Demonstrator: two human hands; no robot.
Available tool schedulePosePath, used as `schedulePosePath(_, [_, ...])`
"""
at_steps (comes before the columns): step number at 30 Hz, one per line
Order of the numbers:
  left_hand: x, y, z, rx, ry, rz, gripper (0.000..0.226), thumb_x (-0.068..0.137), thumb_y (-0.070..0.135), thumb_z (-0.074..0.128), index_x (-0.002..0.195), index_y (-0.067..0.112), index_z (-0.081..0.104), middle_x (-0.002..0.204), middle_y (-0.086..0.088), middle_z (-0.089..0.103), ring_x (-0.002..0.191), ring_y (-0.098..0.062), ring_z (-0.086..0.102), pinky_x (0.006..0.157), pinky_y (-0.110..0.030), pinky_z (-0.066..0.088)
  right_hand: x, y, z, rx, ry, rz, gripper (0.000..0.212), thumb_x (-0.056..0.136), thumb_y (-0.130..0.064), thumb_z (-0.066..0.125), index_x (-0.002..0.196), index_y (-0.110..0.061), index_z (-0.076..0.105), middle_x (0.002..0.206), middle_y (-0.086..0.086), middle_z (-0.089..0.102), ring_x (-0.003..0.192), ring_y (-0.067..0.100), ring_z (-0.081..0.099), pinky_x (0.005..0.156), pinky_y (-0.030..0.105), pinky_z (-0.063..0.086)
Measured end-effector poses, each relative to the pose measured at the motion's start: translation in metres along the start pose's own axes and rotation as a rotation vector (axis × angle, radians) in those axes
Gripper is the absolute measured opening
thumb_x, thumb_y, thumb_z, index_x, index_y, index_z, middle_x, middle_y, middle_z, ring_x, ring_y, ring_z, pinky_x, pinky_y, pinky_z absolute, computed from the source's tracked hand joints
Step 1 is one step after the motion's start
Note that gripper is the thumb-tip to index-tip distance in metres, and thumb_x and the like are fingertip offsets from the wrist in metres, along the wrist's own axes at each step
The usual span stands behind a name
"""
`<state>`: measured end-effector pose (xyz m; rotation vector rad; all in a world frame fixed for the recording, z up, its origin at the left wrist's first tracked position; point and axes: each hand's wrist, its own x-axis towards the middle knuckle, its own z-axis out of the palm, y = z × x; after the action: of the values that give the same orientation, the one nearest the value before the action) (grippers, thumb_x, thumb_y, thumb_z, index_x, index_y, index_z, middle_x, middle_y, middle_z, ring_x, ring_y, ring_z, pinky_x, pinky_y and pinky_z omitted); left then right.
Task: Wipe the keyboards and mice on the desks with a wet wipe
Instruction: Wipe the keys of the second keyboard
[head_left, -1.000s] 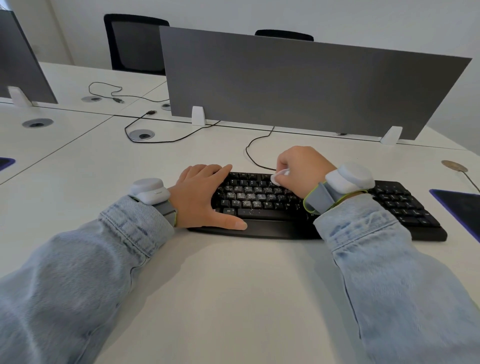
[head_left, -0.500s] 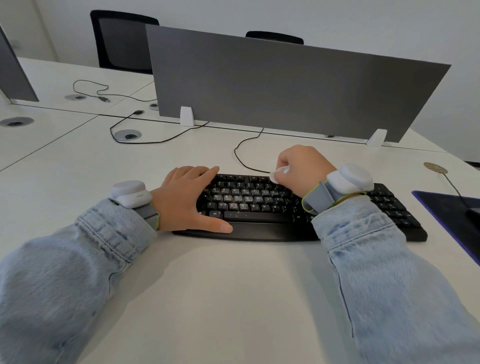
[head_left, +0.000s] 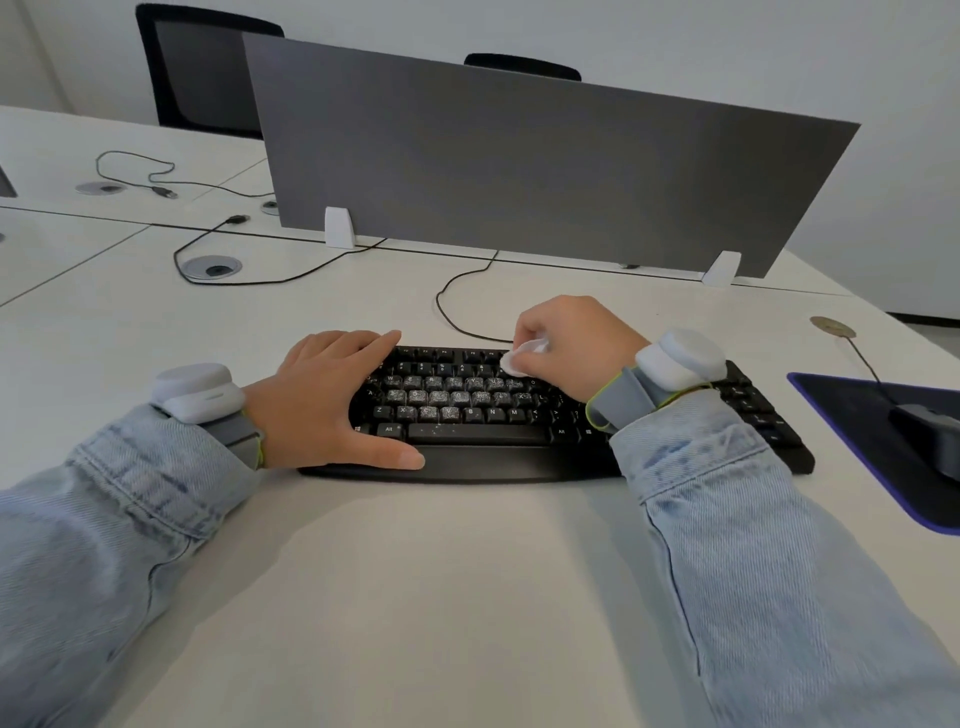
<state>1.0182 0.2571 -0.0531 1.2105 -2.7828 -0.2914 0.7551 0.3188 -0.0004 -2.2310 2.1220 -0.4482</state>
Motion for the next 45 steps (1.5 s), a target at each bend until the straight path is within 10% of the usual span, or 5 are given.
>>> schedulePosePath(45, [-0.003,0.004,-0.001,0.023,0.034,0.008,0.145,0.043,0.111,0.022,0.161,0.029,0.006,0.160,0.006,0.023,0.147,-0.020,0.015,0.124,-0.042,0.010,-0.026,0.038,-0.012,0.021,0.026,-0.050,0.010,0.086,-0.025,0.062,0.078,-0.019,0.064,0.073,-0.015,0.055,0.069,0.002,0.048,0.058,0.014,0.034])
